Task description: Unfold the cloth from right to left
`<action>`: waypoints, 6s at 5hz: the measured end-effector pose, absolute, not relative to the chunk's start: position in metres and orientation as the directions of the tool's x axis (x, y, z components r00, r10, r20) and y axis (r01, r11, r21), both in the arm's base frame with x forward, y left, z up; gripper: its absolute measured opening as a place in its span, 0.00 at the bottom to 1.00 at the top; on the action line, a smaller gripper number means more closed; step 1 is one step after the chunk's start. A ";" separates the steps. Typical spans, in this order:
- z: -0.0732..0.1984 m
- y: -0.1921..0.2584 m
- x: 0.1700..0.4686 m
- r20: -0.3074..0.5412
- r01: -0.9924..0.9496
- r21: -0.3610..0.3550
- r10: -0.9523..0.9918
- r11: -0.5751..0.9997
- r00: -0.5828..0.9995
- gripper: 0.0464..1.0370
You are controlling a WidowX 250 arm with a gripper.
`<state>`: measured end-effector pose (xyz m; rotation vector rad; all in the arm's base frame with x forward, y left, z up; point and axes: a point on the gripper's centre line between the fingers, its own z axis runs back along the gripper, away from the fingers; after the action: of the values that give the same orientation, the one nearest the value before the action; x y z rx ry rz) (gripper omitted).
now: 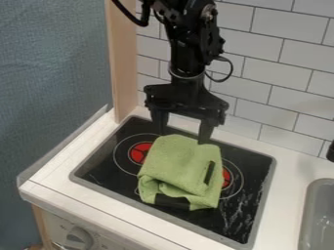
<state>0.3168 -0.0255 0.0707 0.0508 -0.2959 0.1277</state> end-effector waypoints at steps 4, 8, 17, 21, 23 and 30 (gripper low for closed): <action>0.042 -0.050 0.321 0.201 -0.109 0.097 0.088 0.989 0.976 0.96; 0.001 -0.080 0.325 0.154 0.017 0.118 -0.035 0.993 0.987 0.96; 0.036 -0.034 0.321 0.194 -0.109 0.084 0.091 0.991 0.977 0.00; 0.054 0.061 0.315 0.164 -0.250 0.094 0.233 0.964 0.958 0.00; 0.028 0.095 0.316 0.090 -0.294 0.101 0.286 0.950 0.954 0.00; 0.000 0.128 0.304 -0.035 -0.366 0.079 0.369 0.927 0.929 0.97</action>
<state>0.3040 0.1284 0.0000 0.0713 0.0491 0.3768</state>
